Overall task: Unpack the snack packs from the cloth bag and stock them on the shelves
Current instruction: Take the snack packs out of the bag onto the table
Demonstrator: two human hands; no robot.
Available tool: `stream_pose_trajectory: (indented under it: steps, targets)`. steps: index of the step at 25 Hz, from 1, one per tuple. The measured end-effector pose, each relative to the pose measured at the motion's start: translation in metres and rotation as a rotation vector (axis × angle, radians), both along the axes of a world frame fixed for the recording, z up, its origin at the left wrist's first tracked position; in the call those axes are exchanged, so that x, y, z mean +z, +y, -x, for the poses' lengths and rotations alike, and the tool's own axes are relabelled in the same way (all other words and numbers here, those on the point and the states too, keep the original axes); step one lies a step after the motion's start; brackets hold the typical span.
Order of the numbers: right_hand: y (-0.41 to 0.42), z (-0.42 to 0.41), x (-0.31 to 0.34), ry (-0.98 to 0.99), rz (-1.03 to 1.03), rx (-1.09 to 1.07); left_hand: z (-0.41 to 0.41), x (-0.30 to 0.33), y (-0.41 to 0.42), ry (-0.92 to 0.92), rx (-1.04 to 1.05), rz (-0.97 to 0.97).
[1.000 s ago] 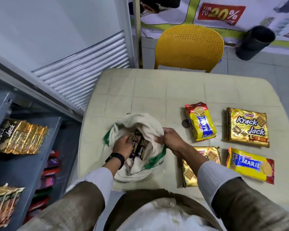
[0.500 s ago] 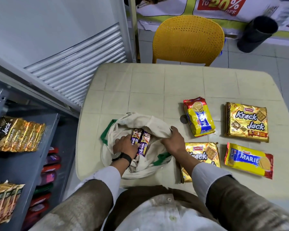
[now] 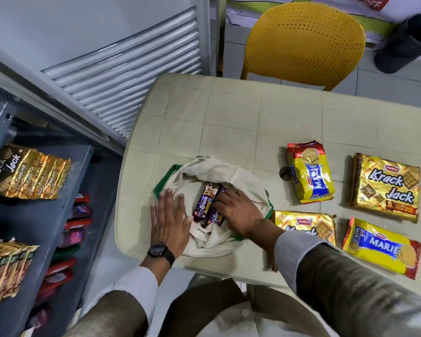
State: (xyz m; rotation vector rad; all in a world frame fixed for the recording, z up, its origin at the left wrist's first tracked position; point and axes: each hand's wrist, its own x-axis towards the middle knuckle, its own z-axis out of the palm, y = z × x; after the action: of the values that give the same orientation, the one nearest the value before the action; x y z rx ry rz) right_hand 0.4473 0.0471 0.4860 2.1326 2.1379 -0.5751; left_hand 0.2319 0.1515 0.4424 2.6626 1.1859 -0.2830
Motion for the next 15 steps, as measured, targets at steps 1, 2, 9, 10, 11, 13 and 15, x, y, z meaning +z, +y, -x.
stream_pose_trajectory:
  steps: [1,2,9,10,11,13,15]
  targets:
    - [0.000,-0.002,-0.005,-0.039,0.000,0.036,0.003,-0.007,0.004,-0.009,0.009,-0.012]
    - [0.000,-0.006,-0.009,-0.063,-0.017,0.070,0.003,-0.012,0.010,-0.019,0.018,-0.025]
    - [0.008,0.003,-0.028,-0.136,-0.047,0.050,0.036,-0.063,0.052,0.008,0.258,0.015]
    - [0.009,0.005,-0.025,-0.135,-0.053,0.018,0.040,-0.065,0.054,0.024,0.248,0.007]
    - [0.009,0.007,-0.022,-0.127,-0.070,-0.022,0.043,-0.064,0.055,0.035,0.233,-0.006]
    - [0.007,0.007,-0.013,-0.051,-0.117,-0.113,0.043,-0.062,0.055,0.039,0.220,-0.015]
    - [0.005,0.005,-0.002,0.133,-0.197,-0.195,0.038,-0.059,0.051,0.038,0.210,-0.003]
